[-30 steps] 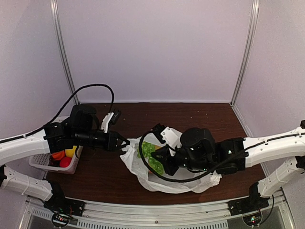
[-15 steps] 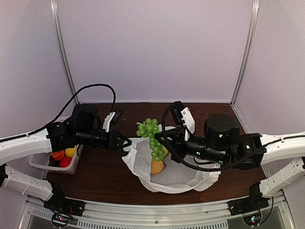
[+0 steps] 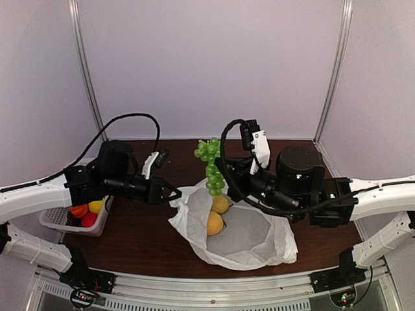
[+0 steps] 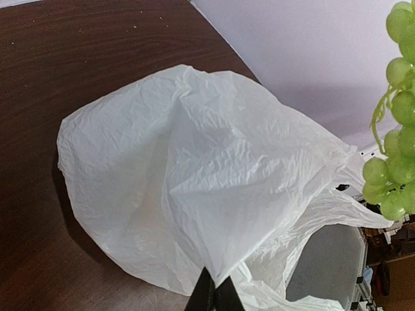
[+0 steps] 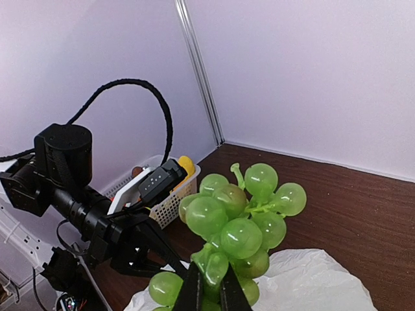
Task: Untie the knot of the plastic bag and take out the fruit
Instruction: Pick up the fake fruit from the takeout bag, then pass from the right arm to the left
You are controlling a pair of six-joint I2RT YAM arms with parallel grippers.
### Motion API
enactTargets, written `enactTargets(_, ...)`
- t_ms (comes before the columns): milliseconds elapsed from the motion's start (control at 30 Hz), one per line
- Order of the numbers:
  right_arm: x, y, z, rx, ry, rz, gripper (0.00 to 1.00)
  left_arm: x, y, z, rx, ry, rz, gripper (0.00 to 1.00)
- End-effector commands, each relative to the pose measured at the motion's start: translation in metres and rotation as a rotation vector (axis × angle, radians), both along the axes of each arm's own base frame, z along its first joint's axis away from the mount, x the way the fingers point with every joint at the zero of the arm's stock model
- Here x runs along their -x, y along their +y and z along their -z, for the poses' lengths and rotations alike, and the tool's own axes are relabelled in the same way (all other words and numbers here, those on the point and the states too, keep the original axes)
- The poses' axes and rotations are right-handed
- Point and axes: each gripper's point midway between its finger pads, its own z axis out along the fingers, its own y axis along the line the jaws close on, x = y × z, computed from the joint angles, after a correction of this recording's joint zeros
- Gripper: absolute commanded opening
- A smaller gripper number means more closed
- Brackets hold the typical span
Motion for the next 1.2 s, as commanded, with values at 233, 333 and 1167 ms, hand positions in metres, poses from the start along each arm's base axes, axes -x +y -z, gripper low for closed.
enactTargets(233, -0.023, -0.007, -0.030, -0.038, -0.011, 0.113, 0.05, -0.014, 0.021, -0.044, 0.034, -0.117, -0.126, 0.86)
enactTargets(333, -0.026, -0.011, -0.024, -0.009, -0.002, 0.114, 0.05, -0.015, 0.031, -0.064, 0.051, -0.157, -0.167, 0.97)
enactTargets(1167, 0.012, 0.022, -0.026, -0.067, -0.056, -0.187, 0.05, 0.009, -0.046, -0.172, 0.529, -0.178, 0.049, 0.97)
